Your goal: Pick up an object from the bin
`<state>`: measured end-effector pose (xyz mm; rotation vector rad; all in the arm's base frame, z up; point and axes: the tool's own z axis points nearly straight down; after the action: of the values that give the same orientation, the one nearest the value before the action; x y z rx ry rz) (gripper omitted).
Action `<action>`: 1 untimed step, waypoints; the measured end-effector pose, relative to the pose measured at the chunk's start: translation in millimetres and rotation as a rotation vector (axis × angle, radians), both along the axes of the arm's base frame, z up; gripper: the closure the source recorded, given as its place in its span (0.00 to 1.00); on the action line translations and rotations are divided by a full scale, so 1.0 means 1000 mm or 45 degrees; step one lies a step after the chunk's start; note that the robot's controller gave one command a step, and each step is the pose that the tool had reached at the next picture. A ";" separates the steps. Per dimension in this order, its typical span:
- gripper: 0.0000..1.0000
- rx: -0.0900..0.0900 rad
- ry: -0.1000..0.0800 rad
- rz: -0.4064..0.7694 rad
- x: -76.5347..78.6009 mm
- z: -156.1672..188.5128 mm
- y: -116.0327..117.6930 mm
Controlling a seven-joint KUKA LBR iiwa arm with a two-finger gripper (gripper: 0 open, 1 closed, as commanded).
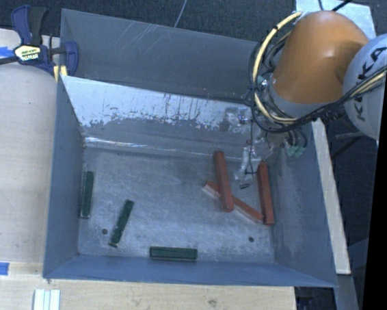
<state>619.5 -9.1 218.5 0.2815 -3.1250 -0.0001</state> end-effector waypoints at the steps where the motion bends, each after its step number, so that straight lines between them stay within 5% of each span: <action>1: 0.00 -0.002 -0.024 0.266 0.005 0.002 -0.009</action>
Offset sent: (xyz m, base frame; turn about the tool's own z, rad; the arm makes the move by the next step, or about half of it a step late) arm -0.0792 -0.0177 -0.1485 -0.3635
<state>624.8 -18.5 220.5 0.6094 -3.0965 0.0052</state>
